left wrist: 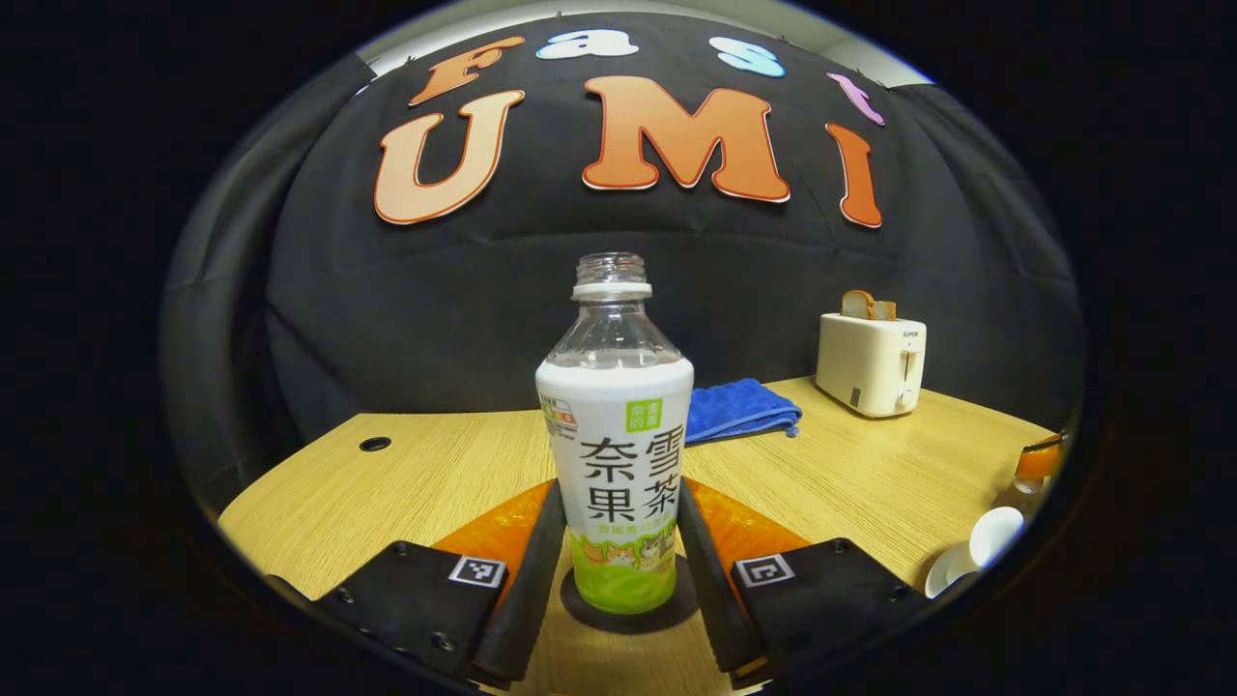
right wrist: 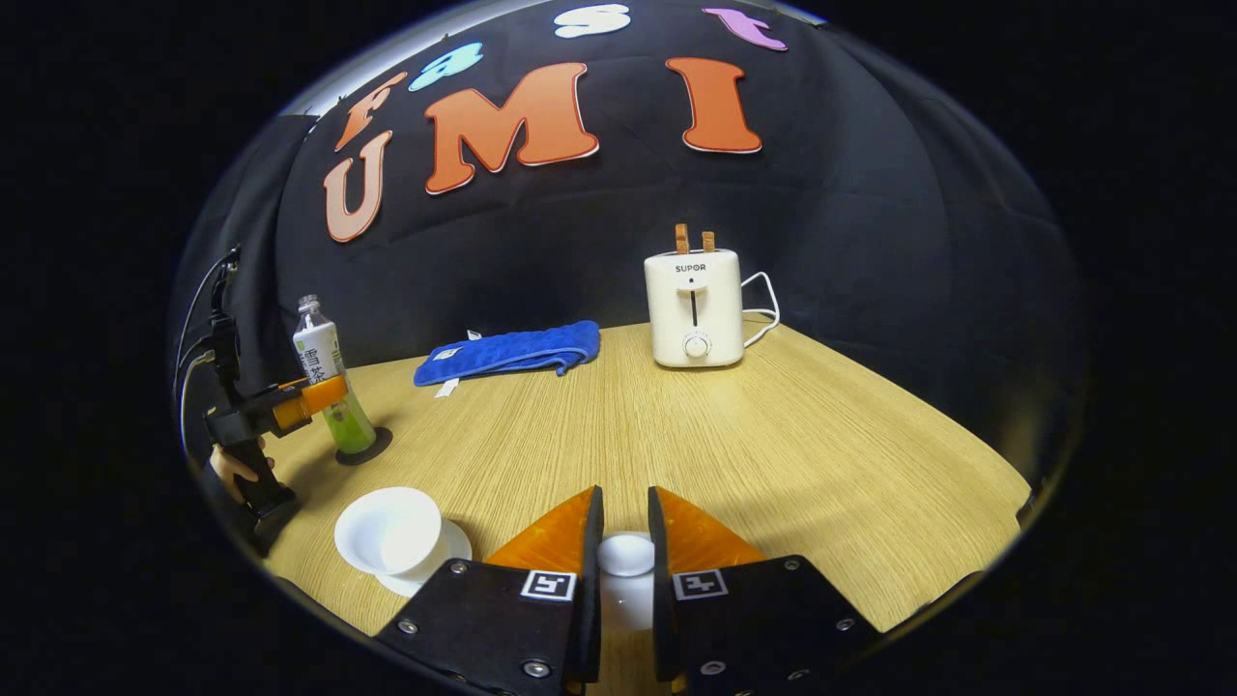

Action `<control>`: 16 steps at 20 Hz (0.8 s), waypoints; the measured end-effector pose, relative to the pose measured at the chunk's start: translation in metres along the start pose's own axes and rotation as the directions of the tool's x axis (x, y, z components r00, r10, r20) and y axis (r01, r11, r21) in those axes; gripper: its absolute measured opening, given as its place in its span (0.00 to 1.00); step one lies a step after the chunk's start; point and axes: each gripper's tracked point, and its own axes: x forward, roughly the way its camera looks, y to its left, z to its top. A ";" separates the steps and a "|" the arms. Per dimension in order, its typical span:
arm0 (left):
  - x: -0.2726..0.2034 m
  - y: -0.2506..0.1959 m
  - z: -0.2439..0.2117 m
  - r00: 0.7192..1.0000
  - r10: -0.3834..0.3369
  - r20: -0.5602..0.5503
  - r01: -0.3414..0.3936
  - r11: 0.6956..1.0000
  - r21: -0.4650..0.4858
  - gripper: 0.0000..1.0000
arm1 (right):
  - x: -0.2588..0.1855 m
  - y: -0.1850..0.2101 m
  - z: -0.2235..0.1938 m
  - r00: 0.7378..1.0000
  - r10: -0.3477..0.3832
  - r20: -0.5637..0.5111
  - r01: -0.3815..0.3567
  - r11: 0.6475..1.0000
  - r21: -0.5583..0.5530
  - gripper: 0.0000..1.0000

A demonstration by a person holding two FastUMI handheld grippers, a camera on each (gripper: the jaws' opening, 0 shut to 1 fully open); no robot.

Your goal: Open the teacup lid with one hand, grasp the water bottle and pour water into the teacup with the other hand; after pouring, place the water bottle on the coaster and then close the teacup lid.

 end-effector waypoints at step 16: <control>-0.034 0.001 -0.014 0.999 0.036 0.005 -0.036 0.998 -0.048 0.96 | -0.010 0.007 0.019 0.998 -0.009 0.065 0.008 1.000 0.008 0.22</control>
